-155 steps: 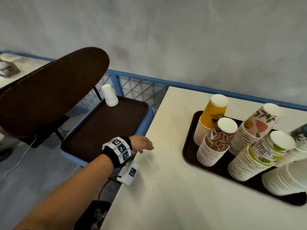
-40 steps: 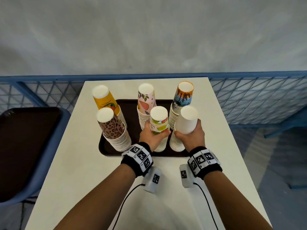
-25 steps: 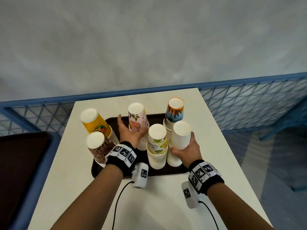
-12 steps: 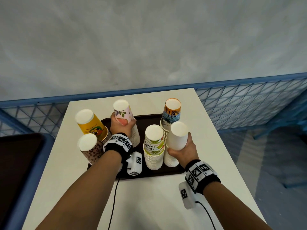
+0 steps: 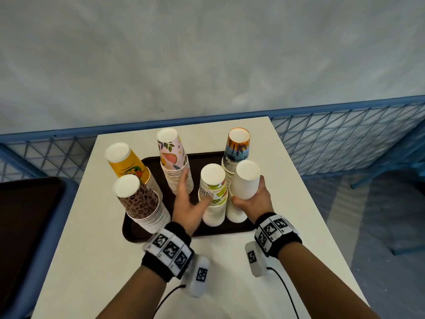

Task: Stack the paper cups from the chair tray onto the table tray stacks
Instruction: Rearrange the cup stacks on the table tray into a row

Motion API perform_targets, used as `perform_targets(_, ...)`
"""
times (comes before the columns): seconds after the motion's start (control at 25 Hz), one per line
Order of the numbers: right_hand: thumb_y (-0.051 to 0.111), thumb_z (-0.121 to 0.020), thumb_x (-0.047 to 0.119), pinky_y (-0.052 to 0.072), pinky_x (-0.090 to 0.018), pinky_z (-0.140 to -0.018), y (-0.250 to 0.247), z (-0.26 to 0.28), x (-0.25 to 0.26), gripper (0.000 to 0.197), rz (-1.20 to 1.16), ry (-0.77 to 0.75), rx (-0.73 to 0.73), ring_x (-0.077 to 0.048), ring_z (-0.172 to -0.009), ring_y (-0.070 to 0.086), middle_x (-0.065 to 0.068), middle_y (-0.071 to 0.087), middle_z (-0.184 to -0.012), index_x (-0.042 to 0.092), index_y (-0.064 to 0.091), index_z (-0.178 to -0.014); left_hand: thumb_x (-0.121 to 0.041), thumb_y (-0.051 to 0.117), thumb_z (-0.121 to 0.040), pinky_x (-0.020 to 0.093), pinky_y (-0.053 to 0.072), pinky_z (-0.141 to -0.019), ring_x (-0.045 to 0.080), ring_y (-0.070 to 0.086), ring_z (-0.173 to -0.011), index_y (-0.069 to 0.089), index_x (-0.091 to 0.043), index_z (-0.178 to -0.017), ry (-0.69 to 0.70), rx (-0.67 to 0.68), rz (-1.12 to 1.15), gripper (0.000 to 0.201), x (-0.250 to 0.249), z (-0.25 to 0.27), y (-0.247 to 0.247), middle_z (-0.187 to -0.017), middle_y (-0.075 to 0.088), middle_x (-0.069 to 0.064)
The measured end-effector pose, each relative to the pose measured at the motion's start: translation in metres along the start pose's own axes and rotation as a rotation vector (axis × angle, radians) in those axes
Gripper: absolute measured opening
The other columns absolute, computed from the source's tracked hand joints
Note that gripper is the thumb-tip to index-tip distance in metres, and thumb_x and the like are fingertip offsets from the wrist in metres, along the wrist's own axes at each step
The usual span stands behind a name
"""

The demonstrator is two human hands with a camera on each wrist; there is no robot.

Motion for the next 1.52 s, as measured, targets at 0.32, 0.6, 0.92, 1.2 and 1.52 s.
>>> perform_targets(0.32, 0.08, -0.062, 0.004, 0.041, -0.026, -0.08, -0.013, -0.004, -0.005, 0.073, 0.021, -0.007, -0.056, -0.018, -0.095, 0.052, -0.001, 0.054, -0.105, 0.012, 0.042, -0.124, -0.019, 0.08, -0.068, 0.033, 0.044, -0.103, 0.013, 0.057, -0.112, 0.042, -0.018, -0.129, -0.025, 0.133, -0.109, 0.071, 0.005, -0.008, 0.038, -0.119, 0.06, -0.003)
perform_targets(0.6, 0.079, -0.063, 0.004, 0.04, -0.026, -0.084, -0.018, -0.007, -0.008, 0.077, 0.043, 0.015, -0.035, -0.017, -0.097, 0.047, 0.001, 0.049, -0.107, 0.014, 0.04, -0.128, -0.014, 0.055, -0.076, 0.044, 0.035, -0.109, 0.024, 0.044, -0.126, 0.045, -0.023, -0.127, -0.118, 0.13, 0.154, 0.052, -0.049, -0.045, 0.024, -0.132, 0.048, 0.004)
perform_targets(0.92, 0.079, -0.063, 0.004, 0.04, -0.026, -0.084, -0.018, -0.008, -0.009, 0.075, 0.029, 0.011, -0.016, -0.016, -0.098, 0.048, 0.003, 0.05, -0.107, 0.015, 0.04, -0.127, -0.035, 0.058, -0.087, 0.03, 0.035, -0.099, 0.018, 0.043, -0.127, 0.036, -0.028, -0.138, -0.046, 0.394, -0.289, 0.056, -0.108, -0.096, 0.054, -0.142, 0.043, 0.002)
perform_targets(1.2, 0.079, -0.063, 0.003, 0.04, -0.025, -0.084, -0.019, -0.009, -0.012, 0.075, 0.012, 0.005, -0.021, -0.016, -0.097, 0.05, 0.003, 0.052, -0.106, 0.016, 0.041, -0.127, -0.026, 0.074, -0.075, 0.023, 0.035, -0.096, 0.021, 0.044, -0.126, 0.031, -0.034, -0.139, 0.083, 0.584, -0.678, 0.077, -0.112, -0.106, 0.072, -0.14, 0.045, 0.002)
perform_targets(1.52, 0.079, -0.063, 0.004, 0.04, -0.025, -0.084, -0.018, -0.009, -0.013, 0.074, 0.024, -0.002, -0.016, -0.017, -0.097, 0.049, 0.002, 0.051, -0.106, 0.015, 0.041, -0.125, -0.03, 0.071, -0.075, 0.027, 0.036, -0.101, 0.024, 0.045, -0.125, 0.046, -0.03, -0.133, 0.101, 0.257, -0.71, 0.063, -0.11, -0.104, 0.056, -0.136, 0.05, 0.007)
Point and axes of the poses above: each hand's wrist, its own z-axis away from the middle knuckle, its own y-axis out of the palm, x = y × z, the point moved 3 cm from there along -z, towards the middle knuckle
